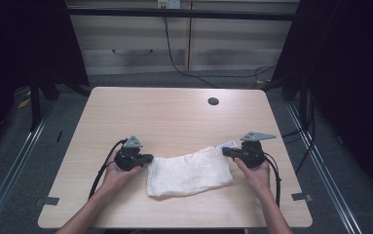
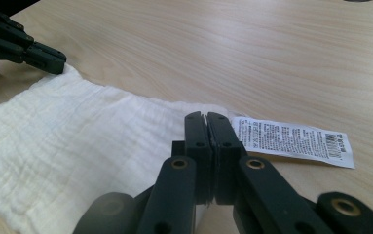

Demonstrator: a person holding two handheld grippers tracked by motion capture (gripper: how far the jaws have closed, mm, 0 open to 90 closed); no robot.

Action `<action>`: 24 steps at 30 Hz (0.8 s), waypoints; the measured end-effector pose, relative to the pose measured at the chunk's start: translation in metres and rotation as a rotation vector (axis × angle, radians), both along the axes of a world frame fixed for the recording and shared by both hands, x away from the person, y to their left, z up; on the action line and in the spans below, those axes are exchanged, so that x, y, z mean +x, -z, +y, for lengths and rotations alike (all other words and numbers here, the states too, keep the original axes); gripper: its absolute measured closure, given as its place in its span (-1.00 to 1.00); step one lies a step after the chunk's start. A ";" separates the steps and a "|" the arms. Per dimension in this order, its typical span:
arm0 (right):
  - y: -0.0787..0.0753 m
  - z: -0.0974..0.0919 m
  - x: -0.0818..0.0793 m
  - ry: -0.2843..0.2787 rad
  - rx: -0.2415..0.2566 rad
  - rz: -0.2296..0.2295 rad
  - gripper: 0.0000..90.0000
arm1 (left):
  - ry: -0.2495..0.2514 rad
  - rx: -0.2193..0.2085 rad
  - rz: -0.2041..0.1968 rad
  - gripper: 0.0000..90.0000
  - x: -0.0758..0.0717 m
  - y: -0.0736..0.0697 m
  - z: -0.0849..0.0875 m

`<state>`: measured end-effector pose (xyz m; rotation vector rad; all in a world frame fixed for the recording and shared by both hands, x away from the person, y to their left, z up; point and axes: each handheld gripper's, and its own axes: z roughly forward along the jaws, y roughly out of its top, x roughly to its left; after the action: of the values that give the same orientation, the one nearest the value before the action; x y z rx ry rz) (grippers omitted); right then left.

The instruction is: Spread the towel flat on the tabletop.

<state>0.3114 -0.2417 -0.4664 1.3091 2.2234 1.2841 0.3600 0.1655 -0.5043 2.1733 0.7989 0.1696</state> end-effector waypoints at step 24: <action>-0.031 0.002 0.011 -0.003 0.077 -0.080 0.96 | -0.089 -0.238 -0.085 0.93 0.003 -0.058 0.040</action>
<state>0.3222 -0.2392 -0.4354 1.2580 2.1430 1.4101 0.3626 0.2056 -0.4465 1.8962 0.8236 0.1999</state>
